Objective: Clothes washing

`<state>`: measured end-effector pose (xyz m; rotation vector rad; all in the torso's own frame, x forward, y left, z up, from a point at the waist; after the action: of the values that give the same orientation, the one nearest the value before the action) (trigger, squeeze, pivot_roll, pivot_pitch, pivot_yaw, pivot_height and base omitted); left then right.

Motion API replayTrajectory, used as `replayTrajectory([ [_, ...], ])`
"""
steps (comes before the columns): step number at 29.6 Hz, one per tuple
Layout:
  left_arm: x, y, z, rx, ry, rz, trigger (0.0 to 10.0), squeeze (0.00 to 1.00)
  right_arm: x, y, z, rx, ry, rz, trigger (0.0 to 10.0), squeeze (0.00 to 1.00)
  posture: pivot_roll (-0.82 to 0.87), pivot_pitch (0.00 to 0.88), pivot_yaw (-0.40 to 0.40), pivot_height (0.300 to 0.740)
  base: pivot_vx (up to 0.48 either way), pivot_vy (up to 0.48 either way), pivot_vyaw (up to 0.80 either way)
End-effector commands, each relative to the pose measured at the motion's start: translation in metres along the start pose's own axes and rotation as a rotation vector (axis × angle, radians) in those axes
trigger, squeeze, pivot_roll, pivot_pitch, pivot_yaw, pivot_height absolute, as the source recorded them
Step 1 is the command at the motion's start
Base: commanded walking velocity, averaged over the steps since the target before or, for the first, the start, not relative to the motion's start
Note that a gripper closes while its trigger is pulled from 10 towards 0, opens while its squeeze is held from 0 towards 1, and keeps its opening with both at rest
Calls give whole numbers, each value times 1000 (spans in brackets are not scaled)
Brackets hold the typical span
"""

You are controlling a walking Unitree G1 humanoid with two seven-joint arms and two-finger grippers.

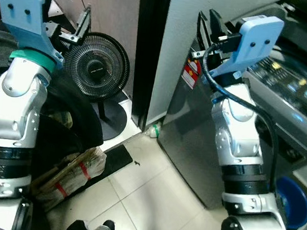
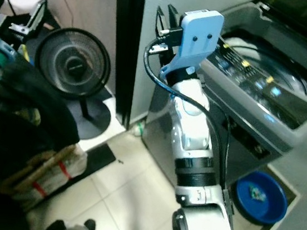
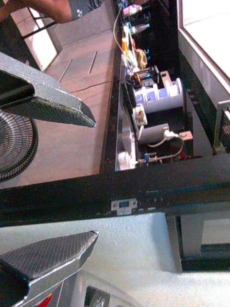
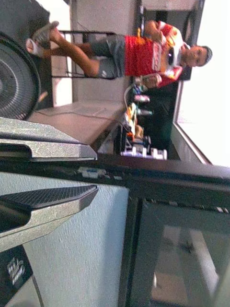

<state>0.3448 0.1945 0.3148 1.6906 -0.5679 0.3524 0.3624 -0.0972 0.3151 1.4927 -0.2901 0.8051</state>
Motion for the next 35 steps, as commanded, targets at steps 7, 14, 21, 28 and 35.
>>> replayTrajectory([
  [7,-3,-6,-1,24,8,-32,10000,0,-1,-5,-3,2,13,-20,10000,0,97,27,12,740,0,0,781],
  [14,-2,-5,0,23,1,-30,10000,0,-1,-5,-3,8,11,-18,10000,0,97,31,15,740,0,0,777],
  [21,-2,-5,0,24,-3,-27,10000,0,-2,-5,-3,10,10,-18,10000,0,97,34,15,740,0,0,775],
  [28,-3,-4,-1,27,-3,-26,10000,0,-3,-5,-4,14,11,-18,10000,0,98,36,15,740,0,0,775],
  [35,-3,-4,-1,24,-2,-25,10000,0,-3,-5,-4,21,11,-18,10000,0,98,39,14,740,0,0,763],
])
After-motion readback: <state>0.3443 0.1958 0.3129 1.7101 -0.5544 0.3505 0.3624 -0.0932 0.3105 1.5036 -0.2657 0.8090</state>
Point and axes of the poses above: a point about 5 cm out from each wrist's last joint towards the gripper, its own x axis pointing out of the wrist towards the gripper, its own y axis along the axis of the wrist's last joint, z = x × y, the point moved 2 cm from there along x, pointing out of the wrist towards the gripper, and after that the axes turned 1 degree about x, right-handed, at the moved point
